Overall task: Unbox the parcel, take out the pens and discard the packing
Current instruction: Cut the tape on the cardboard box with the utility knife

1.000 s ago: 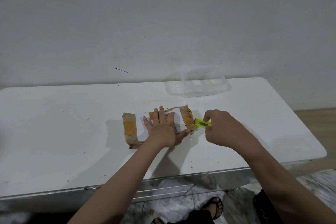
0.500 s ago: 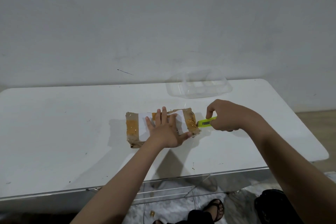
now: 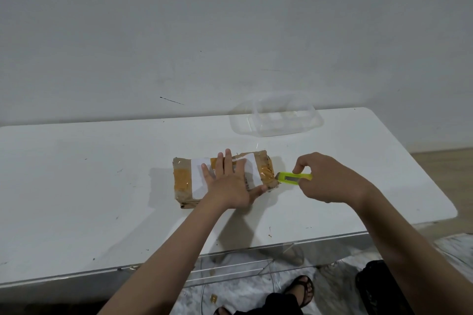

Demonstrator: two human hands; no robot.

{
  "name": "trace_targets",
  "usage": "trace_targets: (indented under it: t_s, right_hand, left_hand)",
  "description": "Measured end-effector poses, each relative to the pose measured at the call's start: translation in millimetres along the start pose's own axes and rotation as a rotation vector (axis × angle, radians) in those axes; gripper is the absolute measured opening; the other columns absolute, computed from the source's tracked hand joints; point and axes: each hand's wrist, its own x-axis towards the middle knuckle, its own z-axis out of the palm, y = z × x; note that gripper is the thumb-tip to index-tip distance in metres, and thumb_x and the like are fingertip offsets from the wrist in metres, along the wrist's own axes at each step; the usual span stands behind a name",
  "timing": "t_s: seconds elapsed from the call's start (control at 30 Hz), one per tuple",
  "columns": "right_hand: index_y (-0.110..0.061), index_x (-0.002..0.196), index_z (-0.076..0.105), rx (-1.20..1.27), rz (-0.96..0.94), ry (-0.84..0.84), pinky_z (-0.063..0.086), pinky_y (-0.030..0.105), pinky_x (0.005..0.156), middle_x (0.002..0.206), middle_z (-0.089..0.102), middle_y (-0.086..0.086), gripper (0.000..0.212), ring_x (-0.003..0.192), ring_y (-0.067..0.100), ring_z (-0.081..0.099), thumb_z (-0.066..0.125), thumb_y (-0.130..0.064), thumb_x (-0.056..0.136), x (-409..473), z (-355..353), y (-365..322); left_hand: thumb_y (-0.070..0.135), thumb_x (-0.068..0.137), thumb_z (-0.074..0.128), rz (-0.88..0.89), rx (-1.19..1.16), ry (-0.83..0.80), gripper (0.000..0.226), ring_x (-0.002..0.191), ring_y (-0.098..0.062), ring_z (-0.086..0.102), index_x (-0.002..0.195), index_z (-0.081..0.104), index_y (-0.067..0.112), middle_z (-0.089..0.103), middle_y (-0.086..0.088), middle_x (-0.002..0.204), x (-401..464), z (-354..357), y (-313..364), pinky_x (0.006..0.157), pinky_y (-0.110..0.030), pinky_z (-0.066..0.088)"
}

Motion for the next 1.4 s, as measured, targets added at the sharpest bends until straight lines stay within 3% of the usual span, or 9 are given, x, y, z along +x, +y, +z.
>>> trace_targets:
  t_s: [0.17, 0.33, 0.43, 0.57, 0.87, 1.03, 1.13, 1.4]
  right_hand:
    - [-0.020, 0.097, 0.058, 0.019, 0.001, -0.013, 0.041, 0.024, 0.044, 0.108, 0.048, -0.004, 0.021, 0.050, 0.017, 0.052, 0.050, -0.009, 0.080, 2.8, -1.8, 5.6]
    - [-0.017, 0.094, 0.064, 0.099, -0.011, -0.005, 0.032, 0.021, 0.038, 0.068, 0.053, -0.001, 0.020, 0.034, 0.011, 0.041, 0.054, -0.011, 0.079, 5.7, -19.8, 18.1]
    - [-0.019, 0.091, 0.064, 0.126, -0.057, 0.154, 0.032, 0.015, 0.034, 0.069, 0.044, -0.010, 0.016, 0.034, 0.005, 0.047, 0.056, -0.010, 0.081, 9.1, -17.9, 20.1]
    - [-0.026, 0.092, 0.061, 0.122, -0.078, 0.226, 0.041, 0.022, 0.052, 0.078, 0.047, -0.011, 0.016, 0.060, 0.009, 0.052, 0.056, -0.014, 0.083, 15.4, 5.3, 22.0]
    - [-0.025, 0.095, 0.060, 0.176, -0.102, 0.282, 0.042, 0.028, 0.050, 0.070, 0.050, -0.009, 0.019, 0.054, 0.019, 0.052, 0.053, -0.013, 0.083, 18.6, 22.4, 23.1]
    - [-0.025, 0.096, 0.060, 0.230, -0.093, 0.310, 0.037, 0.024, 0.045, 0.063, 0.051, -0.006, 0.017, 0.048, 0.016, 0.048, 0.054, -0.014, 0.084, 19.6, 25.7, 27.8]
    - [-0.025, 0.096, 0.060, 0.299, -0.098, 0.309, 0.038, 0.025, 0.045, 0.062, 0.051, -0.004, 0.017, 0.046, 0.015, 0.046, 0.055, -0.014, 0.085, 19.2, 29.4, 31.2]
    - [-0.028, 0.099, 0.060, 0.655, -0.067, 0.324, 0.035, 0.020, 0.035, 0.063, 0.060, 0.013, 0.018, 0.034, 0.014, 0.042, 0.054, -0.015, 0.088, 13.2, 36.2, 35.5]
  left_hand:
    - [0.083, 0.076, 0.028, 0.012, 0.014, -0.019, 0.102, 0.139, -0.028, -0.031, 0.150, -0.006, 0.023, -0.031, -0.009, 0.153, -0.5, 0.1, -0.7, 0.104, -0.062, -0.021]
    - [0.082, 0.077, 0.030, 0.020, -0.018, -0.028, 0.099, 0.140, -0.026, -0.031, 0.150, -0.003, 0.025, -0.030, -0.007, 0.154, 1.3, -1.1, -2.3, 0.104, -0.061, -0.022]
    - [0.083, 0.076, 0.029, 0.028, -0.012, -0.037, 0.100, 0.140, -0.026, -0.031, 0.150, -0.004, 0.024, -0.030, -0.007, 0.154, 2.6, -1.8, -3.7, 0.104, -0.061, -0.021]
    - [0.083, 0.076, 0.029, 0.027, -0.001, -0.033, 0.099, 0.140, -0.026, -0.030, 0.150, -0.005, 0.025, -0.030, -0.007, 0.153, 4.0, -0.3, -4.1, 0.104, -0.062, -0.021]
    - [0.084, 0.075, 0.028, 0.024, 0.000, 0.004, 0.100, 0.141, -0.026, -0.028, 0.150, -0.003, 0.026, -0.028, -0.006, 0.155, 4.2, 2.8, -3.7, 0.105, -0.062, -0.019]
    - [0.081, 0.072, 0.043, 0.071, -0.157, 0.164, 0.093, 0.145, -0.025, -0.008, 0.145, 0.018, 0.029, 0.003, -0.001, 0.158, 6.3, 7.0, -7.5, 0.108, -0.062, -0.011]
    - [0.082, 0.067, 0.048, 0.103, -0.188, 0.267, 0.087, 0.137, -0.023, 0.013, 0.136, 0.030, 0.031, 0.027, 0.000, 0.142, 6.5, 8.8, -9.7, 0.110, -0.062, 0.001]
    - [0.092, 0.048, 0.035, 0.166, -0.214, 0.295, 0.100, 0.129, -0.019, 0.023, 0.129, 0.037, 0.035, 0.031, 0.004, 0.132, 4.1, -1.2, -16.2, 0.110, -0.056, 0.007]
